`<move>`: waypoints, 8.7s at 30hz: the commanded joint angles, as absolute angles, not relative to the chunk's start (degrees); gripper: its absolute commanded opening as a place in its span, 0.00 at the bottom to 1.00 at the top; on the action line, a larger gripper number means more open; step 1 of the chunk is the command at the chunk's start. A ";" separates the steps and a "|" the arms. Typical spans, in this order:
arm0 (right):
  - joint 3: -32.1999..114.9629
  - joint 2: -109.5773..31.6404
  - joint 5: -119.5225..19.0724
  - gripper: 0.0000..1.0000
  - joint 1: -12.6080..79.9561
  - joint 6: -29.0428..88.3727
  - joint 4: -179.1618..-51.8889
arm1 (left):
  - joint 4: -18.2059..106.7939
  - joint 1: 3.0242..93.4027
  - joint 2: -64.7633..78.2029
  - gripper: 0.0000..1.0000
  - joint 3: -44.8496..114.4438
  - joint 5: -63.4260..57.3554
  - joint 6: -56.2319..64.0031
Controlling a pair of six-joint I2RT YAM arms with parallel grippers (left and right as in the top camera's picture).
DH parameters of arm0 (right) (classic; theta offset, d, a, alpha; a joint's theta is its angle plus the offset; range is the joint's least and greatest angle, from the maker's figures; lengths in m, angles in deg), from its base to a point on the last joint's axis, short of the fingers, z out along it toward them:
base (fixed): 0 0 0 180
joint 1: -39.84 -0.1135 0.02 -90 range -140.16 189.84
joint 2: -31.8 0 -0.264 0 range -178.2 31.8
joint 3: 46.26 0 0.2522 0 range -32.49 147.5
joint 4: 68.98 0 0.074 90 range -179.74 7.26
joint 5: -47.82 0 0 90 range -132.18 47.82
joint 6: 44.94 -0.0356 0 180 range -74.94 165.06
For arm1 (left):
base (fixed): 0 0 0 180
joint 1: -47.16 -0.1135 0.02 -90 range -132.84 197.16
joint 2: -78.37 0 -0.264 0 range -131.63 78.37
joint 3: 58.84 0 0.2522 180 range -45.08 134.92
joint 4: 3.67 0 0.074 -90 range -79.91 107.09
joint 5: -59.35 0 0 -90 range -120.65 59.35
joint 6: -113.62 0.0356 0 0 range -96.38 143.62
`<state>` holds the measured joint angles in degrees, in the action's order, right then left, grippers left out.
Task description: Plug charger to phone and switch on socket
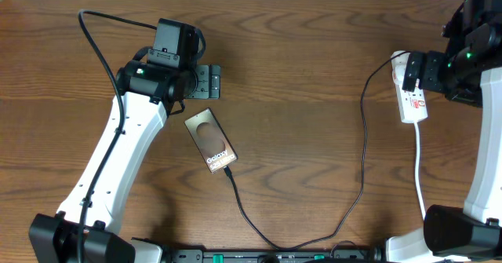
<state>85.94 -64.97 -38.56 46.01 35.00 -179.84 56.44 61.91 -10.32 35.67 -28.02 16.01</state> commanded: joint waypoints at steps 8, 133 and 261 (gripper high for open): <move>85.76 -64.16 -38.24 0.99 45.75 34.36 -179.99 | 56.52 61.86 -9.29 0.91 36.92 -28.76 16.51; 85.76 -63.72 -35.50 0.99 45.79 32.16 -172.17 | 13.51 43.70 78.14 0.91 -44.85 -22.51 14.78; -32.18 31.42 -38.24 0.99 35.39 42.58 -86.75 | 13.51 43.70 78.14 0.91 -44.85 -22.51 14.78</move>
<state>-32.11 31.07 -38.94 35.52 41.86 -86.55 11.02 43.92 77.77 -44.26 -23.49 14.63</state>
